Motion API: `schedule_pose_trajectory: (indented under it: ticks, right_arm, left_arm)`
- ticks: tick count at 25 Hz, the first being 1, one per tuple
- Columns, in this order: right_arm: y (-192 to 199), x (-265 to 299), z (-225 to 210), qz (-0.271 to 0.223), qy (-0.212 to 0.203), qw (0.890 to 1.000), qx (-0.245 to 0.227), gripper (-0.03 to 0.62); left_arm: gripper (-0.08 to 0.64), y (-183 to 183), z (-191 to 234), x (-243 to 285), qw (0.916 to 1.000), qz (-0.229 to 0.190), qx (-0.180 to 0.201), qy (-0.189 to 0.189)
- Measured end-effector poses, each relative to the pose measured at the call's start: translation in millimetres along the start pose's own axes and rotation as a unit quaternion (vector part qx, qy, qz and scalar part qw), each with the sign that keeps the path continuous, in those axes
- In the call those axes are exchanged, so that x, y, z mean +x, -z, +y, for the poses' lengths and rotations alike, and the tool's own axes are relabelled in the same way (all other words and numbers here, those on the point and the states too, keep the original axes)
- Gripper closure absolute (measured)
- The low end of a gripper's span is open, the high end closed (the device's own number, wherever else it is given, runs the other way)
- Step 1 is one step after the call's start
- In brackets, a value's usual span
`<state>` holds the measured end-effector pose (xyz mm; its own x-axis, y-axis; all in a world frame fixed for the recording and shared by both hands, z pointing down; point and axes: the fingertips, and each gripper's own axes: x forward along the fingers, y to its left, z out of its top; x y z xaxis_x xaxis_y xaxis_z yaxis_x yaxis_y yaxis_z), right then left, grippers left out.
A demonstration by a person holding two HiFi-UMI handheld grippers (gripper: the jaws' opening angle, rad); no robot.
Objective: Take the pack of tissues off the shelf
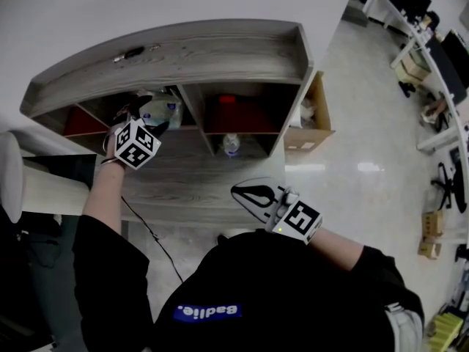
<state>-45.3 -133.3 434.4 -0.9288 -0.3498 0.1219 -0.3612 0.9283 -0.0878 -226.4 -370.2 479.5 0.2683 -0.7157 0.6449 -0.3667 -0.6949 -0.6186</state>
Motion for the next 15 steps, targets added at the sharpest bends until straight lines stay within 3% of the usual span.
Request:
schedule_pose_trajectory:
  ticks: [9,15]
  right_arm:
    - [8.4,-1.1,6.4,0.008,0.001,1.000,0.008,0.563]
    - [10.7,-1.0,6.7,0.011,0.003,1.000,0.012,0.563]
  left_arm:
    - [0.195,6.3,-7.3,15.3,0.9982,0.021,0.018,0.052]
    - [0.204,9.1,-7.6,22.3,0.9959,0.027,-0.009,0.086]
